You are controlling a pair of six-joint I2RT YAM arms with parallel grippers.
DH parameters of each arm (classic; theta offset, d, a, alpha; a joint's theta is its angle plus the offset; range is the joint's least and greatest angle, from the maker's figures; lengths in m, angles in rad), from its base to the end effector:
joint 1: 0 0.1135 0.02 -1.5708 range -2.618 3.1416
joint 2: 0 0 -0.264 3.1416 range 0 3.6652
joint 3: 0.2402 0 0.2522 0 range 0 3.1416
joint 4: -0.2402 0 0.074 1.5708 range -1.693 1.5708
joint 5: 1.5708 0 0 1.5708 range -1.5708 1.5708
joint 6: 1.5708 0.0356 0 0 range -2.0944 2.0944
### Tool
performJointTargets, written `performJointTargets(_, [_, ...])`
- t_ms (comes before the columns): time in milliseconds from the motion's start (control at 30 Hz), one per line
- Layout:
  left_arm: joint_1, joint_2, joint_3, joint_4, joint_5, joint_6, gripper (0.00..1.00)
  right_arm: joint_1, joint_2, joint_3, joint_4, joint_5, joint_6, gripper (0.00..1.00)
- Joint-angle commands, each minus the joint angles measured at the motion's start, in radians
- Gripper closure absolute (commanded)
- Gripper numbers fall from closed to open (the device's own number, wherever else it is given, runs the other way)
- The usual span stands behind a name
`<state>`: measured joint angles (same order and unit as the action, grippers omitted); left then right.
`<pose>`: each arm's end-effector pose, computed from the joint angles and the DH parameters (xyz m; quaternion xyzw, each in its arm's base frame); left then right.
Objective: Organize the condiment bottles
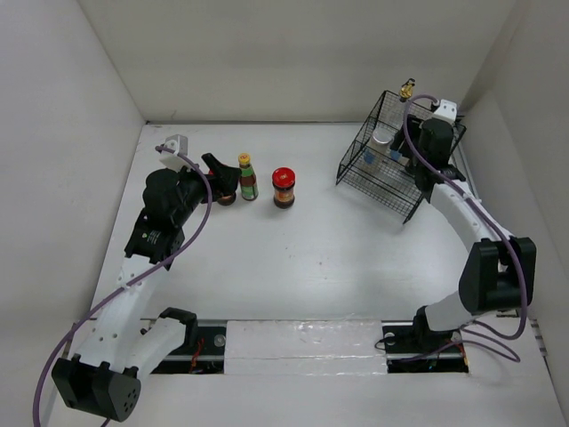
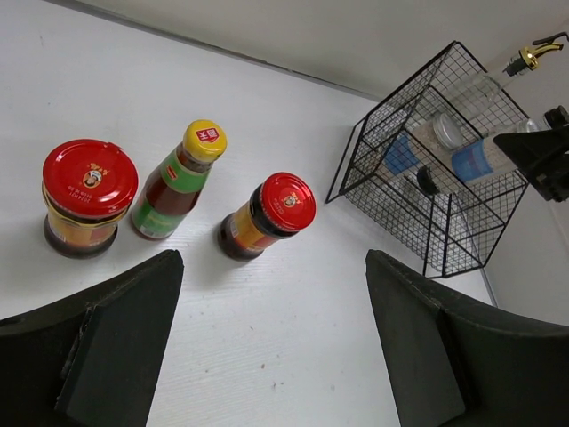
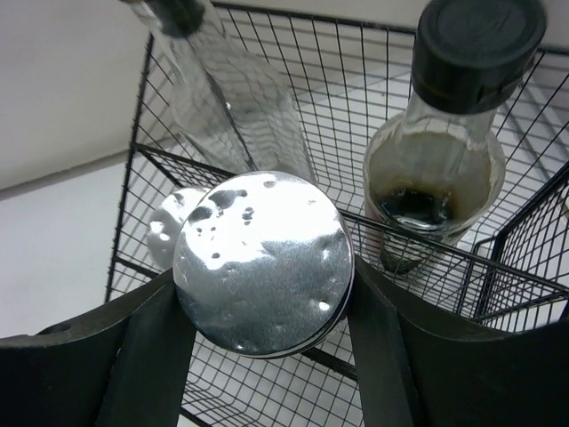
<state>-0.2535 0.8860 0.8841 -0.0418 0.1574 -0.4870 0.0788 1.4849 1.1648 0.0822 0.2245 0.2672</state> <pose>0.1991 -0.0574 0.3727 -0.0299 0.7216 -0.3024 0.6221 0.3539 0.0200 0.3308 0.1424 0.7711 0.0190 0.6203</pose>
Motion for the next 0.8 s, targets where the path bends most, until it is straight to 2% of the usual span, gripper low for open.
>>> performJointTargets(0, [-0.001,0.004,0.024,0.059,0.021,0.014,0.20,-0.005,0.000,-0.008,0.131,-0.001,0.026,0.49])
performJointTargets(233, [-0.001,0.004,0.024,0.059,0.030,0.014,0.20,-0.005,0.066,-0.033,0.140,0.018,0.035,0.43])
performJointTargets(400, [-0.001,0.004,0.024,0.059,0.030,0.014,0.22,0.013,0.066,-0.042,0.140,0.038,0.035,0.23])
performJointTargets(600, [-0.001,-0.005,0.024,0.059,0.030,0.014,0.22,0.022,0.006,-0.033,0.131,0.050,0.035,0.11])
performJointTargets(700, [-0.001,-0.005,0.024,0.059,0.030,0.014,0.22,0.033,-0.043,-0.024,0.111,0.059,0.024,0.10])
performJointTargets(767, [-0.001,-0.005,0.024,0.059,0.030,0.014,0.22,0.067,-0.072,-0.024,0.111,0.029,0.010,0.15])
